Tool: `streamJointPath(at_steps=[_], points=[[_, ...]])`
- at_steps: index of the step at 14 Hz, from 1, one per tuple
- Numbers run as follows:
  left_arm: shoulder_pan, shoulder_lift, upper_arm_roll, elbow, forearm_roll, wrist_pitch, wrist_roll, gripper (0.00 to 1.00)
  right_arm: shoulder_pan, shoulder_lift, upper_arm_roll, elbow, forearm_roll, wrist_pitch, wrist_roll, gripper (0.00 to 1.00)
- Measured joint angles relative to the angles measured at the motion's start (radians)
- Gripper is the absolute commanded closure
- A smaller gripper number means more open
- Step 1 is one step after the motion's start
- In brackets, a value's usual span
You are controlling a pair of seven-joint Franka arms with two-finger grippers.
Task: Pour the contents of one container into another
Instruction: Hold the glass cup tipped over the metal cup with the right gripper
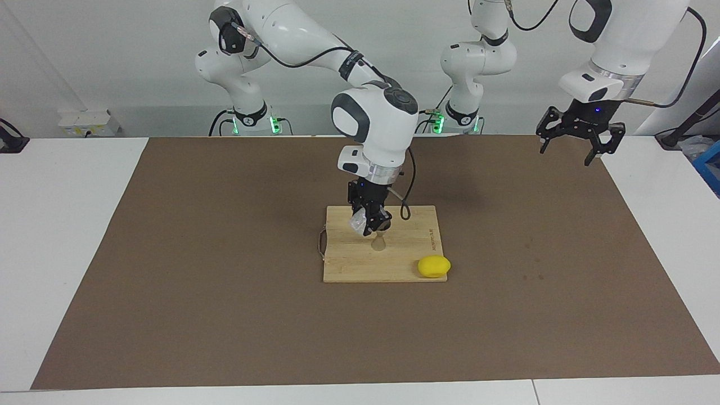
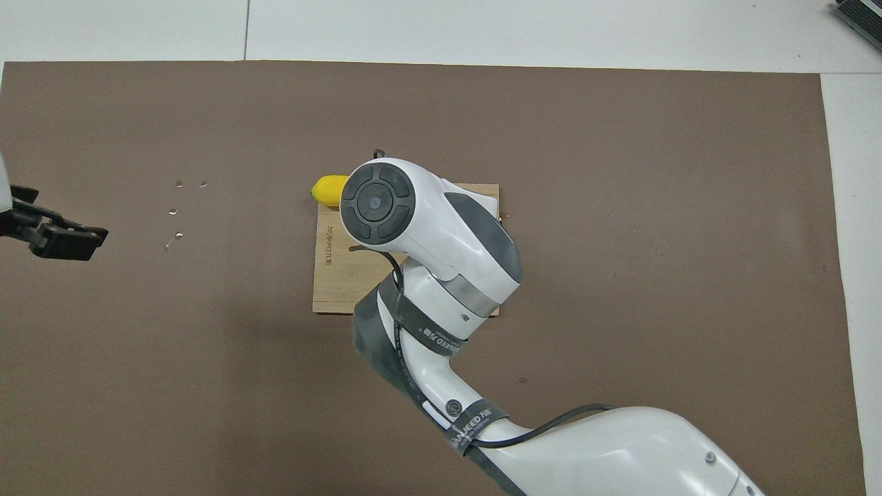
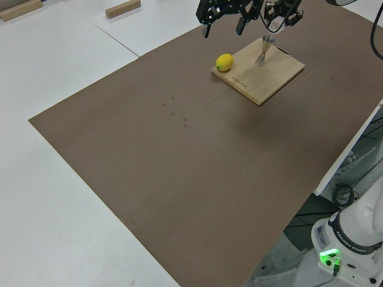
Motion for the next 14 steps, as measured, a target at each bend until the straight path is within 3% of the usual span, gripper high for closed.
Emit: streamJointPath(at_steps=[10,14], points=[[0.021,-0.002,-0.007,0.0,0.0,-0.004,-0.067,0.0,0.019,0.0,0.0,0.004,-0.09,0.032,-0.026,1.0],[0.021,0.033,-0.011,0.01,0.0,0.003,-0.074,0.0,0.041,0.0,0.004,0.003,-0.128,0.032,-0.058,1.0]])
